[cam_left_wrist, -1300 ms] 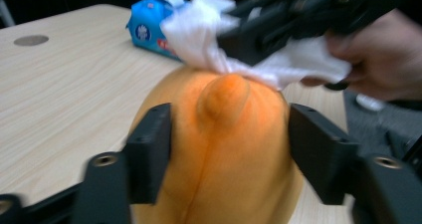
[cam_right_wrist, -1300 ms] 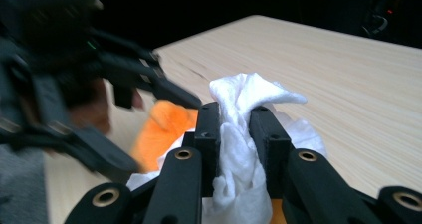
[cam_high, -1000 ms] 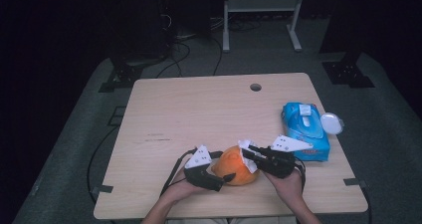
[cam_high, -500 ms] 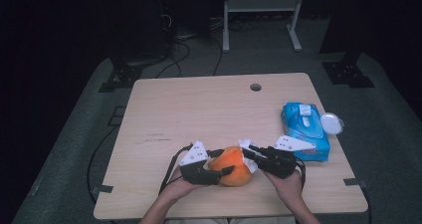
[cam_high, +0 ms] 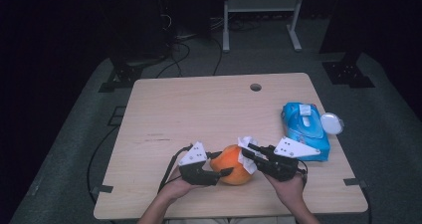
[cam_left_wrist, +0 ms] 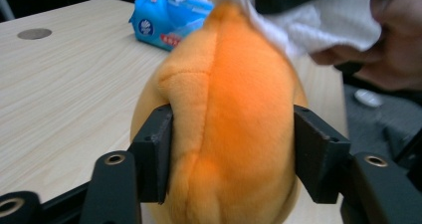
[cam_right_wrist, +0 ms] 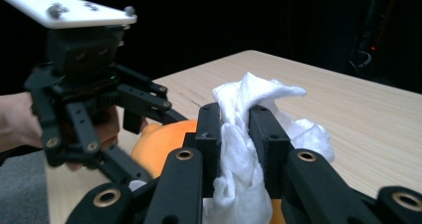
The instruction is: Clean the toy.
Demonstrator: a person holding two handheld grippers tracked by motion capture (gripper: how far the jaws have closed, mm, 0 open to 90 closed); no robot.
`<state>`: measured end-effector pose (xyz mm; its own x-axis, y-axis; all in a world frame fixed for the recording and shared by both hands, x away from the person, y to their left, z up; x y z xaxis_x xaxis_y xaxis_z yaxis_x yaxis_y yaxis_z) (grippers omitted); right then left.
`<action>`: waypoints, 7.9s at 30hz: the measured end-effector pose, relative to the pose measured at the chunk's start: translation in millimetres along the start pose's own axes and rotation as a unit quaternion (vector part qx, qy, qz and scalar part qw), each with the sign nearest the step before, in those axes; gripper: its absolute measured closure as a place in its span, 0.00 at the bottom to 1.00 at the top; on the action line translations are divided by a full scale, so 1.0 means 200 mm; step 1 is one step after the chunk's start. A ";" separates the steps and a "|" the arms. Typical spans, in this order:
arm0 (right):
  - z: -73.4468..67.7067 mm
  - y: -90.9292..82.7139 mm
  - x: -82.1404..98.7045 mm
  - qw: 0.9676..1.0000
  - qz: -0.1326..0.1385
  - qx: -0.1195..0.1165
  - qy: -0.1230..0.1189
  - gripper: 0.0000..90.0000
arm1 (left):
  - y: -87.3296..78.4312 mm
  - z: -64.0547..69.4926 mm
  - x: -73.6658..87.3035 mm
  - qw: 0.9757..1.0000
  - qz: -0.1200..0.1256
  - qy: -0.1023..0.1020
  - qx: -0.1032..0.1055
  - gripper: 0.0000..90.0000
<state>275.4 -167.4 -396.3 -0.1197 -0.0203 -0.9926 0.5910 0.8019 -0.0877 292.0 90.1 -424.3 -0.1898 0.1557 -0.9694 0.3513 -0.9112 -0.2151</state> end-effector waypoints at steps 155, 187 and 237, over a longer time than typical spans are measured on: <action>0.16 0.00 0.10 0.993 -0.084 -0.019 0.081 0.84 | 0.15 0.17 0.09 0.987 -0.045 0.154 -0.008 0.21; 0.22 -0.03 0.11 0.993 -0.070 -0.002 0.100 0.84 | 0.07 0.04 0.09 0.993 -0.042 0.102 -0.031 0.39; 0.22 -0.02 0.11 0.991 -0.051 -0.014 0.122 0.84 | 0.04 -0.06 0.09 0.999 -0.018 0.017 -0.045 0.35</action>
<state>305.5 -198.0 -421.3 -0.3689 0.0397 -0.9286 0.5432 0.8199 -0.1808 302.0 90.7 -445.0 -0.1723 0.2024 -0.9640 0.4260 -0.8671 -0.2581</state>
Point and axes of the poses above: each handheld gripper's, and its own axes: y roughly forward along the jaws, x roughly out of its underside, z roughly to its right, the point moved 1 cm from there along y, roughly forward along the jaws, and after that the axes turned 8 degrees about z, right-handed, at the moved point
